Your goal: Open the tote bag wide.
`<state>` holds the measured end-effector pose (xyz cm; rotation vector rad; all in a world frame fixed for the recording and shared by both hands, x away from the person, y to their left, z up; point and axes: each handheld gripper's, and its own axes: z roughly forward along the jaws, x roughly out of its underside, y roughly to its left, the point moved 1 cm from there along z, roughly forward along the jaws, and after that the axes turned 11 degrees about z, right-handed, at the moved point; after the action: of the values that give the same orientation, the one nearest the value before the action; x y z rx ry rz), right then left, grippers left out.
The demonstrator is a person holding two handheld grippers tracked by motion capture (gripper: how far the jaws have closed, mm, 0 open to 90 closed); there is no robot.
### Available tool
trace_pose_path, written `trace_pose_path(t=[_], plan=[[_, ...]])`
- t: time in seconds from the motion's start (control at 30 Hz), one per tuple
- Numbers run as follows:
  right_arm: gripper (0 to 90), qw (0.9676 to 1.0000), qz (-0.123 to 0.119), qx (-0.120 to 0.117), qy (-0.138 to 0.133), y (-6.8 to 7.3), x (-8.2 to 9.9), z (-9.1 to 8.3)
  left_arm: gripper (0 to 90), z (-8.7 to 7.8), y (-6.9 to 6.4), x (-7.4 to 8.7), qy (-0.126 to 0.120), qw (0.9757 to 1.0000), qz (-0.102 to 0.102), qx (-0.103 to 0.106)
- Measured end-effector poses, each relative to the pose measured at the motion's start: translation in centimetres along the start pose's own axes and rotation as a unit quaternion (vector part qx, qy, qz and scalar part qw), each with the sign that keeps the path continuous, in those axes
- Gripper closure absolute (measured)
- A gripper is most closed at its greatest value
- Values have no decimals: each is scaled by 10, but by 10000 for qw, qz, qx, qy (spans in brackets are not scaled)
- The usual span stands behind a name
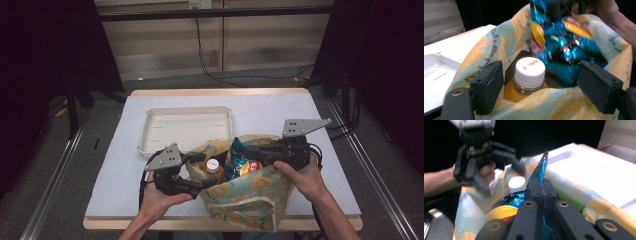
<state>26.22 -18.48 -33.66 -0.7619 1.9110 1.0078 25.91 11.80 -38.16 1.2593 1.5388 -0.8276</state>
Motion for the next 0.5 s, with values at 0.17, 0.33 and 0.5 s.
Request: trace_pose_path(t=[0.17,0.33,0.5], plan=[[900,9998,35,114,-153,-2,-7,0,206,4,-5,1,5,9999,53,139],[900,9989,224,255,-338,-8,-11,-2,193,3,-7,4,72,9998,97,129],[900,9974,271,352,-564,-8,-20,-7,184,0,-11,4,82,9998,139,110]])
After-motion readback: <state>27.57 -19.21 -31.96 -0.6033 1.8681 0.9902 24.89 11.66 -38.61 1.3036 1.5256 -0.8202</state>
